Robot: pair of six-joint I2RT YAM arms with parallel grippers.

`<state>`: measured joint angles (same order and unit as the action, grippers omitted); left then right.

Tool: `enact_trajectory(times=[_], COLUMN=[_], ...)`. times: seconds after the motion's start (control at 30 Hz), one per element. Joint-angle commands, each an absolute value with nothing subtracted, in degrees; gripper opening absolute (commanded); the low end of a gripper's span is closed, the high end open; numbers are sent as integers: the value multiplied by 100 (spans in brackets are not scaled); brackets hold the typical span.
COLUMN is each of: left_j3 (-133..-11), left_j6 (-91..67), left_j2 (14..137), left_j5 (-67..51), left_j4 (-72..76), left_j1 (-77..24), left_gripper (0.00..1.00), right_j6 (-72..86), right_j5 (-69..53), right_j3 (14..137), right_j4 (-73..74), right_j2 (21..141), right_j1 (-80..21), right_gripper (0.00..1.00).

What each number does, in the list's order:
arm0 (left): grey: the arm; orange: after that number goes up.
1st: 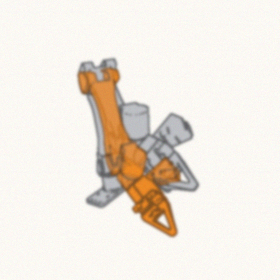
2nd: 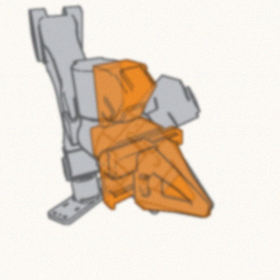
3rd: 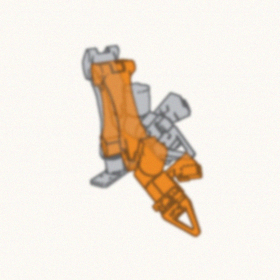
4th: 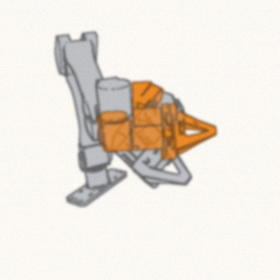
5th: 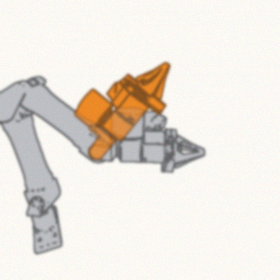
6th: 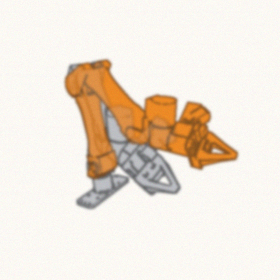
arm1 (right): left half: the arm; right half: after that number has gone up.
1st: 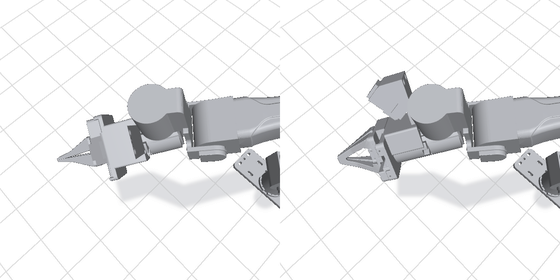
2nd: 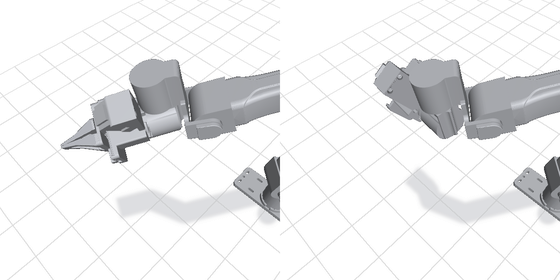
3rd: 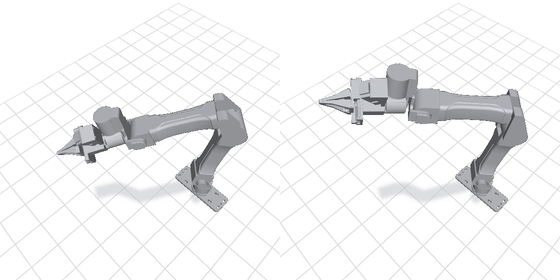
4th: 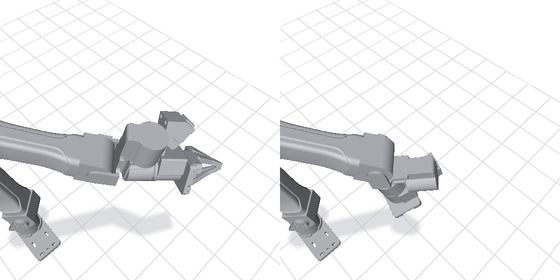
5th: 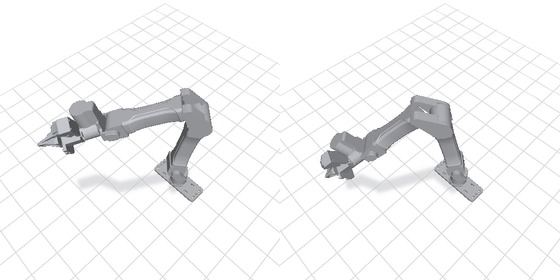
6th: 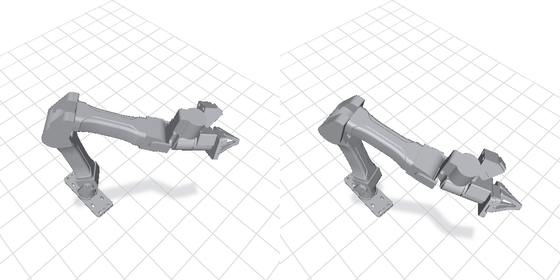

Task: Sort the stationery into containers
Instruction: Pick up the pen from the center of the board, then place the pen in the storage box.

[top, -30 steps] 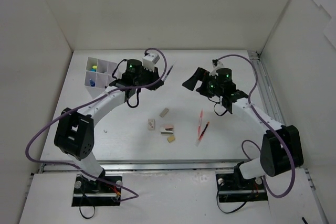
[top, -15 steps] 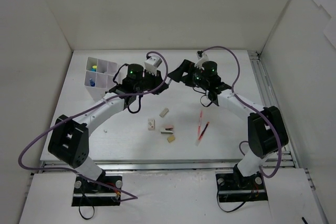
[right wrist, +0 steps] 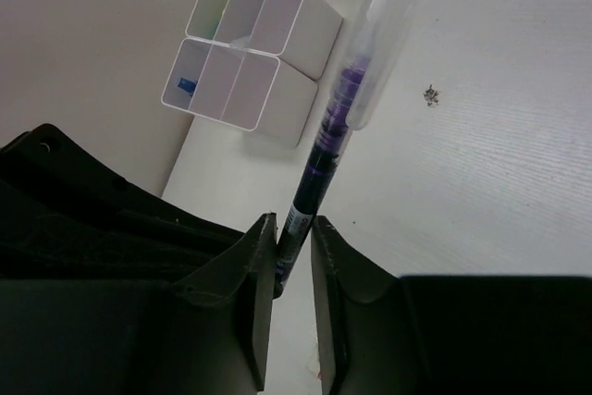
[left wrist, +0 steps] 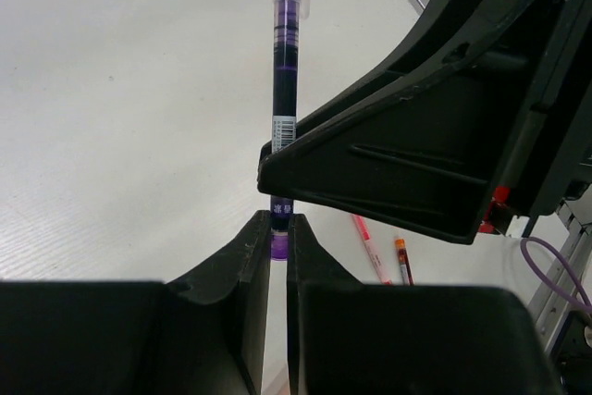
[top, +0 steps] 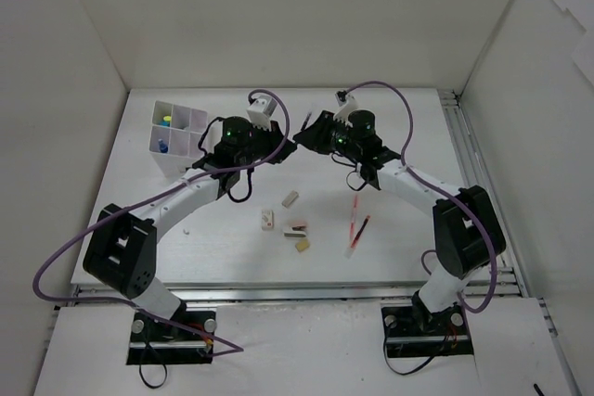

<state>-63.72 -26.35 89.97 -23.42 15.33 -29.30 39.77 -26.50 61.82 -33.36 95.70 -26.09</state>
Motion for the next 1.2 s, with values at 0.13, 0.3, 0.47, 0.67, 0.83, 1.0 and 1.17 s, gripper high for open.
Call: enact_trajectory(times=[0.13, 0.3, 0.47, 0.67, 0.83, 1.0, 1.17], left_j3=[-6407, -6784, -6619, -6916, -7530, -7883, -8147], left_j6=[-2654, -2330, -2452, -2321, -2268, -2303, -2373], left_j2=[8552, 8403, 7797, 7637, 8208, 8805, 9237], left_j5=[-2452, -2830, -3487, -3586, -3595, -3358, -3208], left_j4=[2127, 1101, 904, 923, 818, 817, 799], left_j1=[-2979, -2884, -2242, -2048, -2048, -2048, -2048], left_gripper=[0, 0, 93, 99, 99, 98, 82], right_j6=[3516, 2832, 1454, 968, 835, 966, 1011], right_j5=[-2812, -3084, -3235, -3515, -3498, -3489, -3419], right_j3=[6372, 6320, 6687, 6741, 6899, 6970, 7049], right_j4=[-3902, -3737, -2218, -1679, -1521, -1739, -1758], right_j2=[9325, 9159, 8974, 8921, 8965, 8956, 8912], right_j1=[-2637, -2637, -2637, -2768, -2970, -3050, -3102], right_gripper=[0, 0, 0, 0, 0, 0, 0])
